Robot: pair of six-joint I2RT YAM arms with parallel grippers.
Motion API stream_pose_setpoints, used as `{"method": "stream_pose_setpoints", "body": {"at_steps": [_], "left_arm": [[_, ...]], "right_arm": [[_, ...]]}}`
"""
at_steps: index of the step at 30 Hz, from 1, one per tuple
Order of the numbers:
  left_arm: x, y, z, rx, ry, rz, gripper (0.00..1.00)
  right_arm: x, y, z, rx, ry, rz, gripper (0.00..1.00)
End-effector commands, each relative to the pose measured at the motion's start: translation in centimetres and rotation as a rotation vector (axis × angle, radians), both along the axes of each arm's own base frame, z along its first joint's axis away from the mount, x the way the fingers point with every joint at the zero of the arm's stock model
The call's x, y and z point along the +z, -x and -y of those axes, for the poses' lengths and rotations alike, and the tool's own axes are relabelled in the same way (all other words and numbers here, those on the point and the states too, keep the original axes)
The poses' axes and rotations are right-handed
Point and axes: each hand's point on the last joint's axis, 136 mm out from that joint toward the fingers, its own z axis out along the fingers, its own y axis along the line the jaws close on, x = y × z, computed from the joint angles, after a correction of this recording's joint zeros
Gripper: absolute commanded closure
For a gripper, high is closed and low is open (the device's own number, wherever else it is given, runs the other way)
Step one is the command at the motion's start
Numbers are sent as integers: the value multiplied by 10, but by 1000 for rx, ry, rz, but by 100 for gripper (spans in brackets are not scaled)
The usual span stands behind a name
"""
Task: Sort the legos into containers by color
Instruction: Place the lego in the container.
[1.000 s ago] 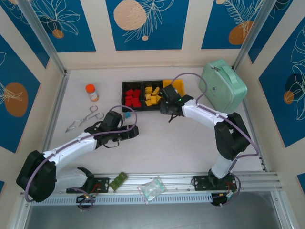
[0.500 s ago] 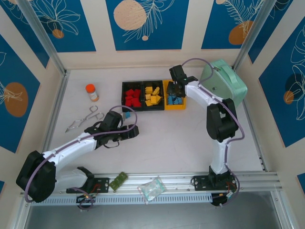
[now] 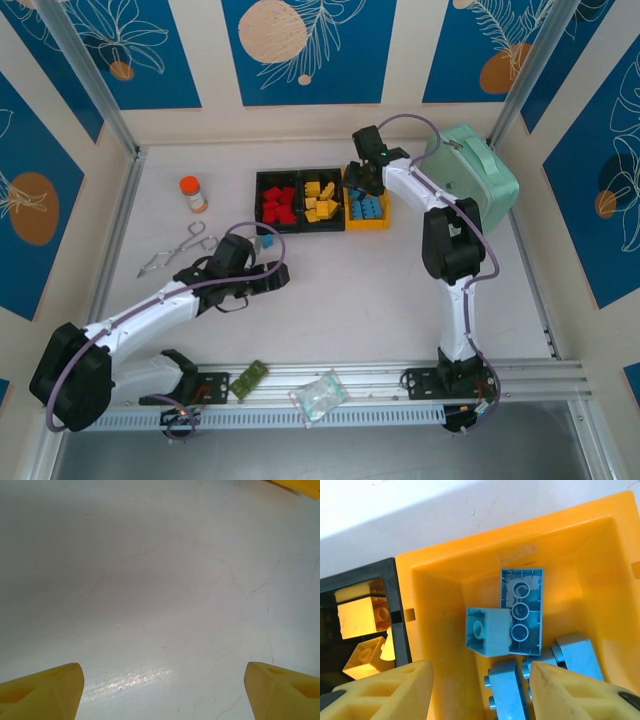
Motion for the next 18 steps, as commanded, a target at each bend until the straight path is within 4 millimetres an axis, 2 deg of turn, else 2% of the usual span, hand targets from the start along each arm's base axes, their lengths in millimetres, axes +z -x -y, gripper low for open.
{"method": "stream_pose_setpoints", "body": {"at_steps": [1,5,8,13,18], "left_arm": [[-1,4,-11,40,-35,2,17],[-2,5,-24,83,-76,2,17],[-3,8,-35,120,-98,-5,17],[-3,18,-62,222,-117,-23,16],[4,29,-79,274,-107,-18,16]], "right_arm": [[34,21,-12,45,-50,50,46],[50,54,-23,97,-89,95,45],[55,83,-37,145,-107,116,42],[47,129,-79,256,-125,128,38],[34,158,-128,374,-122,174,31]]}}
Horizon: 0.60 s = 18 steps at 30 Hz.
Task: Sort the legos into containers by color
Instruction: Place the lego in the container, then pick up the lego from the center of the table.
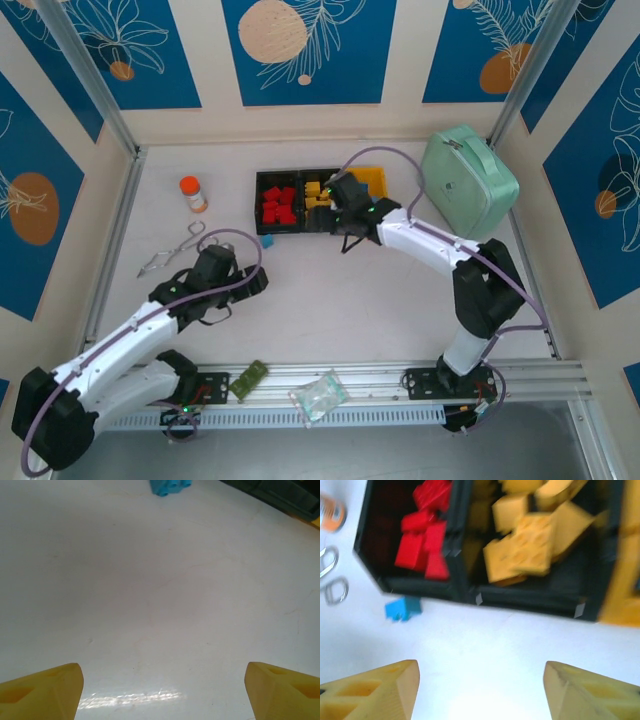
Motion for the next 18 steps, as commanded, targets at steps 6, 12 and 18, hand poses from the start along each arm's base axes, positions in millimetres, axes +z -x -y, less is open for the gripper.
{"method": "stream_pose_setpoints", "body": {"at_steps": [6,12,18], "left_arm": [[4,16,-29,91,-17,-9,15],[4,16,-27,82,-5,-9,15],[3,17,-28,81,-7,-13,16]], "right_arm": [[-25,15,-66,120,1,83,26],[-56,12,-96,137,61,98,25],[-80,3,-121,143,109,108,25]]}}
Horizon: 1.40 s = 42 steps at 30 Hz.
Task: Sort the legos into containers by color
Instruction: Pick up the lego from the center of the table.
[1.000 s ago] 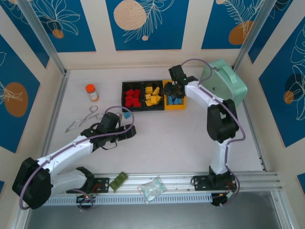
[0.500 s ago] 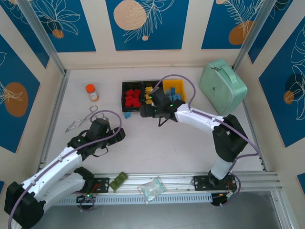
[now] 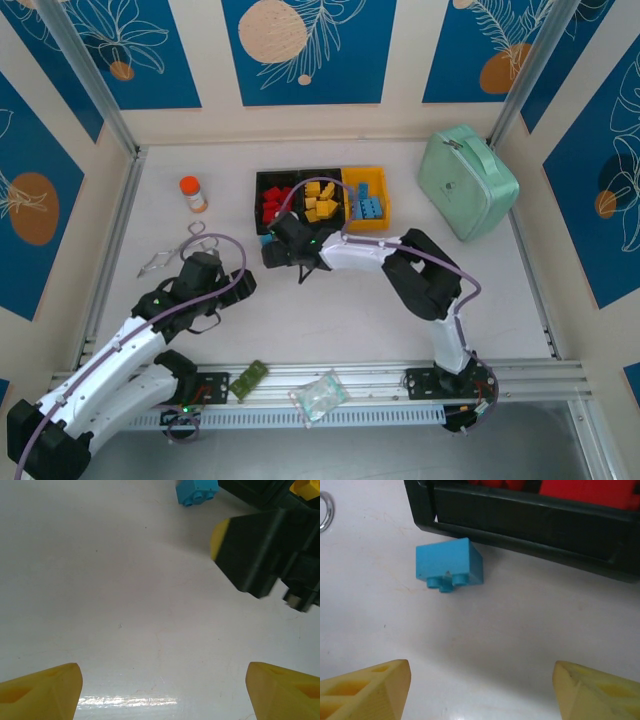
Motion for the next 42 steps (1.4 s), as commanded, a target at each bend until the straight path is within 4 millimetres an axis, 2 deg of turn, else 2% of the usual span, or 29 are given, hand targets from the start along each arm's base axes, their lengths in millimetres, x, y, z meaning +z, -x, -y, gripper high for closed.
{"method": "stream_pose_setpoints", "body": {"at_steps": [1,11,15,17,24,26,30,35,42], "left_arm": [[-7,5,-7,23,-6,-24,15],[-14,10,-9,33,4,-38,16],[-15,9,-9,31,3,-41,15],[-15,9,-9,32,5,-41,16],[-19,9,-9,36,7,-48,16],[-19,8,-8,36,10,-47,15],[-19,5,-4,21,17,-46,15],[-13,-2,8,-18,60,-16,15],[-11,-15,41,-108,157,-14,16]], "right_arm": [[7,-16,-18,-9,3,68,25],[-12,-39,-37,-24,62,76,27],[-18,-45,-43,-11,80,73,30],[-20,-45,-47,-6,86,73,34],[-22,-41,-47,-3,103,71,60],[-21,-39,-45,-2,104,72,64],[-7,-33,-42,6,84,87,68],[22,-20,-31,11,35,106,68],[56,-1,7,-12,2,123,68]]}}
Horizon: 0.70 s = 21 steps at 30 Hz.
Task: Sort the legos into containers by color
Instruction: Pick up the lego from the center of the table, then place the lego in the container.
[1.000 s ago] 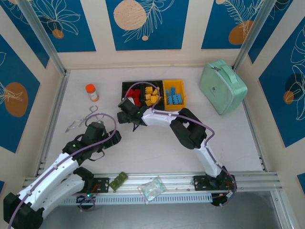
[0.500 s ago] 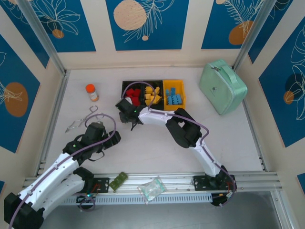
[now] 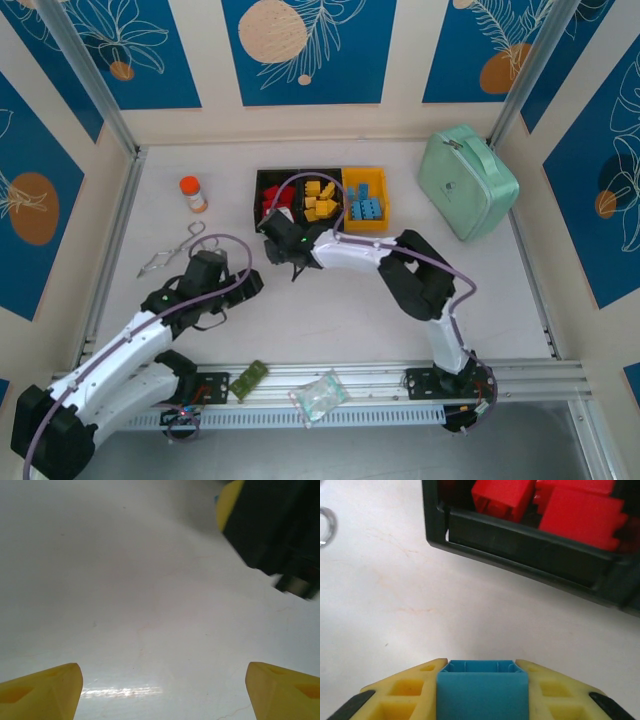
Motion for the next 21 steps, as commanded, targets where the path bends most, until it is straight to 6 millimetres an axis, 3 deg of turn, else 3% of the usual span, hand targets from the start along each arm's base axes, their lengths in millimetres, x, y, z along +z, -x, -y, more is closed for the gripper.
{"method": "stream_pose_setpoints", "body": {"at_steps": [1,5,11,21], "left_arm": [[6,-10,23,-70,75,31,16],[8,-20,46,-130,82,38,16],[11,-34,82,-217,80,48,16],[13,-47,127,-337,82,51,16]], "right_arm": [[38,3,12,-16,-70,40,68],[49,1,53,-86,-76,27,68],[57,-19,116,-213,-72,3,68],[60,-73,207,-440,-65,-21,67]]}}
